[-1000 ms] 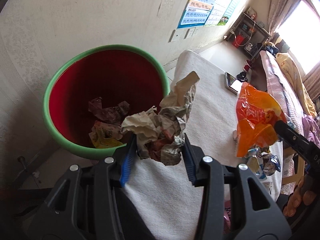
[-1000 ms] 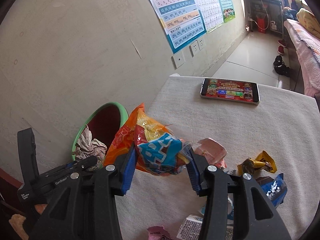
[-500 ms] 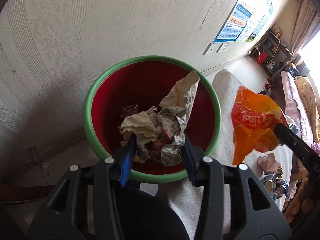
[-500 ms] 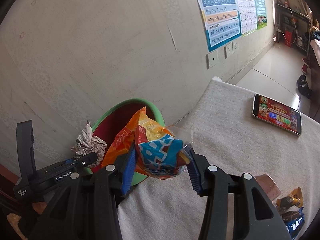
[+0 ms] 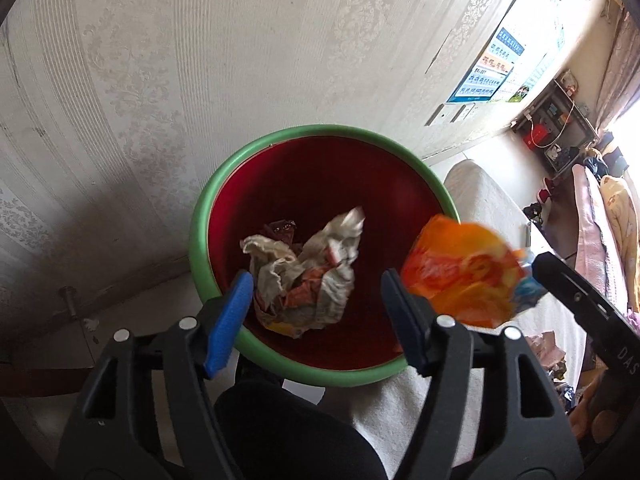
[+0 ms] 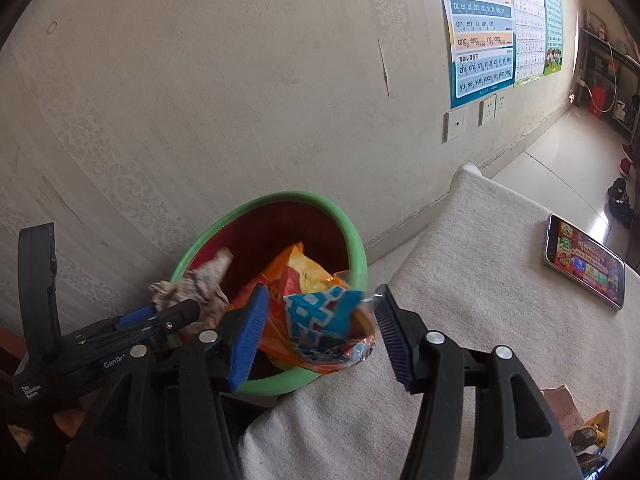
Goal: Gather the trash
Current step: 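Open the left tool over the bucket while the right tool releases the orange bag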
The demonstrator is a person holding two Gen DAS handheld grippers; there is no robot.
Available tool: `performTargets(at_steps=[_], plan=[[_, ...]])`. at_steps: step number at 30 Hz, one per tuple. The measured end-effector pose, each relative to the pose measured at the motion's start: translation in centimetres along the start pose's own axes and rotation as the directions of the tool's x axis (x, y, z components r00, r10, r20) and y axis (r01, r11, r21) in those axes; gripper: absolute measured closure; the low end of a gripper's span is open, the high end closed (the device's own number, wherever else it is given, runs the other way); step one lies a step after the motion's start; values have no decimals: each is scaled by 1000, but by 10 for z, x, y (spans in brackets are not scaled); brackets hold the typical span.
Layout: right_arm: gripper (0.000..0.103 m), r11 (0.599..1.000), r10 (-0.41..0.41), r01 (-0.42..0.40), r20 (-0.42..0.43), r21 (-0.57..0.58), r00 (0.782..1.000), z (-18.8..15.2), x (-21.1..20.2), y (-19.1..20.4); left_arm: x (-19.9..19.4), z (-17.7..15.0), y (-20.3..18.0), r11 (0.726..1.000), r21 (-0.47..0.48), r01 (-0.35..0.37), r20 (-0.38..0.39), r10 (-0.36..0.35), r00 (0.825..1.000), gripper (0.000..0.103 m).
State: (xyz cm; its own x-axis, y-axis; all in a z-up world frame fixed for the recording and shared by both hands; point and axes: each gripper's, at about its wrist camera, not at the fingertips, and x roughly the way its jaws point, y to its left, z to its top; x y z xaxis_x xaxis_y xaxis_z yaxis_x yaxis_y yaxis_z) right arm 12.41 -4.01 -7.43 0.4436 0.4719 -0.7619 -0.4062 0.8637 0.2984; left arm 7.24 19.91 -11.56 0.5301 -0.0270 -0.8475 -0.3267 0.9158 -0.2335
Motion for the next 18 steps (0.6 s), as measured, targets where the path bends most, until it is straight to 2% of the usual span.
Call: performTargets(at_steps=[5,8,13,15,18], plan=[[43,1000,28,-29,13,10,1000,-6,-19,-3,-6,-4,0,1000,-4,14,2,-14,1000,39],[43,1000,27,-26,24,-10,999,-13,-40,-9,-12,-13,-10,999,28,28,5,-28,1000,39],[42,1000,-6,6,36,-1,999,-27,-82,-34,-16,-34,-34,992,87,94,-38,-91,995,39],[39,1000,-8,8,3,6,1000,-39,-97,-49,-16,-46,-49,984,131,123,-62,-115,991,39],[38,1000,-14,14,-98,-5,995,-70,-111,-63,-11,-64,-70,972,180,154,-105,-137,985,39]])
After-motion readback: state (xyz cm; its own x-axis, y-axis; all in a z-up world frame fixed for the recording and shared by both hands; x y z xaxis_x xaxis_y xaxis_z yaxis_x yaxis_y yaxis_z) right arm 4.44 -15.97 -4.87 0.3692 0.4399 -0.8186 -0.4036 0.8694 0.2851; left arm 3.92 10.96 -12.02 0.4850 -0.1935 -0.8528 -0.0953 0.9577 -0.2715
